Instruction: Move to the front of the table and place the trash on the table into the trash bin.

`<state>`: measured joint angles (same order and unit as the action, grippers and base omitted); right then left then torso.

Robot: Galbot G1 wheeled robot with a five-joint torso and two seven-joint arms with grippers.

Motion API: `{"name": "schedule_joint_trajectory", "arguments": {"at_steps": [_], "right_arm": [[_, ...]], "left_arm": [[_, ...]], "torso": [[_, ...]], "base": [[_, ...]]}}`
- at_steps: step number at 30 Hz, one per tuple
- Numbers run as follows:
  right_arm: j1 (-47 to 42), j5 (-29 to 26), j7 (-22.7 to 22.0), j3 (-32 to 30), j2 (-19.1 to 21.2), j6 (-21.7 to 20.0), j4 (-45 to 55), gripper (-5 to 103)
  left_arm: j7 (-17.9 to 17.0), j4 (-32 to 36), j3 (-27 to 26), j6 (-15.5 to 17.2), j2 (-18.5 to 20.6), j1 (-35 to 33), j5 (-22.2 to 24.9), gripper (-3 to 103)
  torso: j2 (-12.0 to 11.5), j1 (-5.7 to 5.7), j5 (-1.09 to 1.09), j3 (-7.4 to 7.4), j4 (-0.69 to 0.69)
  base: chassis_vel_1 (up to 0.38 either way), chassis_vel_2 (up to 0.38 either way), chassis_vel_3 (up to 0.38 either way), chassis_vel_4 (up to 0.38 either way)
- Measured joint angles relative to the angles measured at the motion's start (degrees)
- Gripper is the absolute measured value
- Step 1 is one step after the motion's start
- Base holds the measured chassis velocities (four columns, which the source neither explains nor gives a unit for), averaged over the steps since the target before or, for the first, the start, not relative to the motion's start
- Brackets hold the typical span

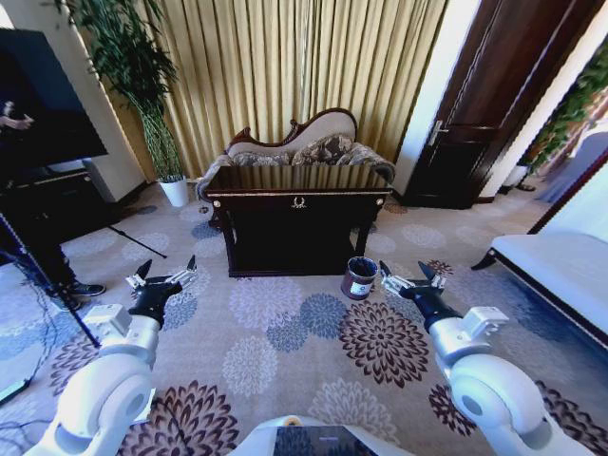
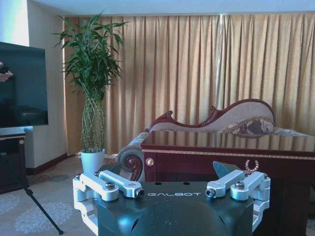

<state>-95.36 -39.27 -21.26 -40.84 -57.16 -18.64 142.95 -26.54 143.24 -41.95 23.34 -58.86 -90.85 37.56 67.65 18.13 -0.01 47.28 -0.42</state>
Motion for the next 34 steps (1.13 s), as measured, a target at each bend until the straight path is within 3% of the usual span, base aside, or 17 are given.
{"name": "schedule_joint_trajectory", "arguments": {"at_steps": [9,14,22,34], "right_arm": [[-0.9,0.9,-1.9,-1.0,-1.1,-0.3,0.2,100],[-0.7,-1.3,1.6,-1.8,-1.0,1.2,0.2,100],[0.1,-1.2,2.3,-3.2,-0.5,1.7,0.3,100],[-0.2,0.0,2.7,-4.1,-0.7,1.9,0.3,100]], "left_arm": [[-0.8,0.0,1.1,-0.3,-0.1,0.3,-0.1,100],[0.3,0.0,1.8,-2.1,0.0,0.8,0.0,100],[1.8,0.0,1.8,-5.1,1.0,2.1,0.6,100],[2.2,0.0,1.5,-5.4,1.2,1.7,0.5,100]], "torso": [[0.0,-0.04,0.01,-0.02,0.0],[0.0,-0.05,0.01,-0.02,0.0],[0.0,-0.05,0.01,-0.02,0.0],[0.0,-0.04,0.01,-0.02,0.0]], "base": [[0.0,0.0,0.0,0.0],[0.0,0.0,0.0,0.0],[0.0,0.0,0.0,0.0],[0.0,0.0,0.0,0.0]]}}
